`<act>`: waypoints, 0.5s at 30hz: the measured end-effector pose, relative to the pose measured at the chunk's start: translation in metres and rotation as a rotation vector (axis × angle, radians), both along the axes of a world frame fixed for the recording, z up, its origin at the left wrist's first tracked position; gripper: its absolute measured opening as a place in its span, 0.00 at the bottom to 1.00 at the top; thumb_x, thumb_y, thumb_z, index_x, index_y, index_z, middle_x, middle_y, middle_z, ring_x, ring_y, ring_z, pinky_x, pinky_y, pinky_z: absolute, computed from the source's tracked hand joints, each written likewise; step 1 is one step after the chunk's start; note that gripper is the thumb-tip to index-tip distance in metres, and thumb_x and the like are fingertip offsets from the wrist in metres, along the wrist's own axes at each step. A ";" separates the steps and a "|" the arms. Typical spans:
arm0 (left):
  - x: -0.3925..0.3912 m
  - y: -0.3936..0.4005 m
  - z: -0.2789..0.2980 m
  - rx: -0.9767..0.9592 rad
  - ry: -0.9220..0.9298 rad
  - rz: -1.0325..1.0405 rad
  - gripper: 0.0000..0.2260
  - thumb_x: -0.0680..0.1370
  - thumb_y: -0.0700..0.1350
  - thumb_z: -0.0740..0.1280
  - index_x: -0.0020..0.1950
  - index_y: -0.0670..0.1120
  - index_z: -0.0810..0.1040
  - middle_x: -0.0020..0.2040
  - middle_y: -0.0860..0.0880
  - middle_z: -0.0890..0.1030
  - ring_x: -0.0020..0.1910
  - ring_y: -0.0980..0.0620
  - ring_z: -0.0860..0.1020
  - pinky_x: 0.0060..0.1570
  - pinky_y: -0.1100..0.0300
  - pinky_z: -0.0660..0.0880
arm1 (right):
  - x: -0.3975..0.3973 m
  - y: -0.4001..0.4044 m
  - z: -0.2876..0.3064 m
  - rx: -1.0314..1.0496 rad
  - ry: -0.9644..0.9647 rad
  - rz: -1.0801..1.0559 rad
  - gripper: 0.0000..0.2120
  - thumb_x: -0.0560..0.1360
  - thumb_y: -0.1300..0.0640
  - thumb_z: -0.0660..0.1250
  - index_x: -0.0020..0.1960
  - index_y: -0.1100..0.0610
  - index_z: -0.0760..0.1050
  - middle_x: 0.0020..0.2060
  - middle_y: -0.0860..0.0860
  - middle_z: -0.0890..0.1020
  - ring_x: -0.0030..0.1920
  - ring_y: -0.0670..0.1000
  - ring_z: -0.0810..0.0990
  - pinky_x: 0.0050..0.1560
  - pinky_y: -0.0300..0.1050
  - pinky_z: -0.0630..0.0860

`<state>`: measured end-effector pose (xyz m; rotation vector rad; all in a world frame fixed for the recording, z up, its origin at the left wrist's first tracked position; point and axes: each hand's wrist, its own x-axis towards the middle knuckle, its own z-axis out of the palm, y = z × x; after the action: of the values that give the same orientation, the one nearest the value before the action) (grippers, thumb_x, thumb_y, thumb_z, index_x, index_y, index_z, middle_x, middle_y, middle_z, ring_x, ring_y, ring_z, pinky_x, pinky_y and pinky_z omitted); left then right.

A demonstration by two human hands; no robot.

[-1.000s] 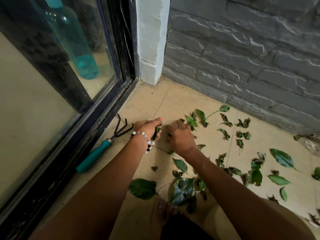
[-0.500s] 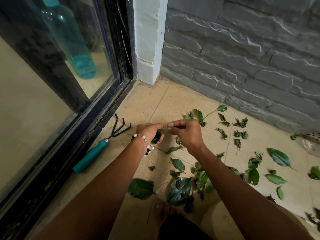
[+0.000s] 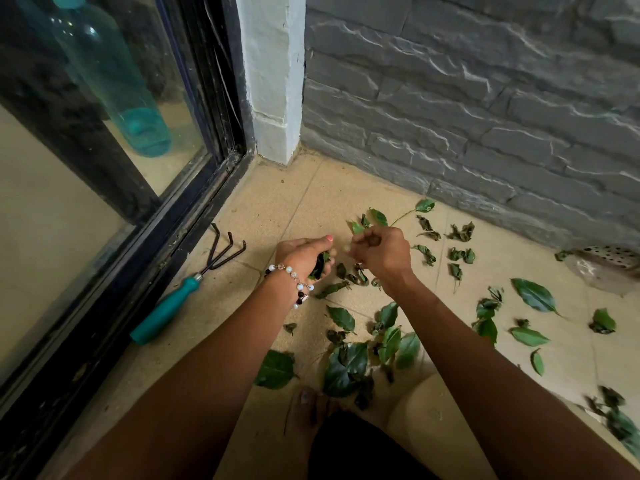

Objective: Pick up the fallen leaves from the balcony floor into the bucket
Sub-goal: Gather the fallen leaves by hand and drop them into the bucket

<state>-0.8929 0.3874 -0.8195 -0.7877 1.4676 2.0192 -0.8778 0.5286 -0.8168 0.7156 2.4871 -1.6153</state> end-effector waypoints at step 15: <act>-0.005 -0.042 -0.001 -0.247 0.010 0.011 0.07 0.74 0.30 0.70 0.51 0.34 0.81 0.33 0.46 0.82 0.24 0.57 0.78 0.34 0.64 0.81 | 0.014 -0.026 -0.030 0.681 0.032 0.622 0.11 0.75 0.66 0.66 0.54 0.59 0.83 0.48 0.55 0.84 0.48 0.53 0.81 0.50 0.42 0.74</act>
<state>-0.8976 0.3453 -0.8208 -0.8868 1.7445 1.8732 -0.8637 0.5027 -0.8464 -0.0820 2.8629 -0.5770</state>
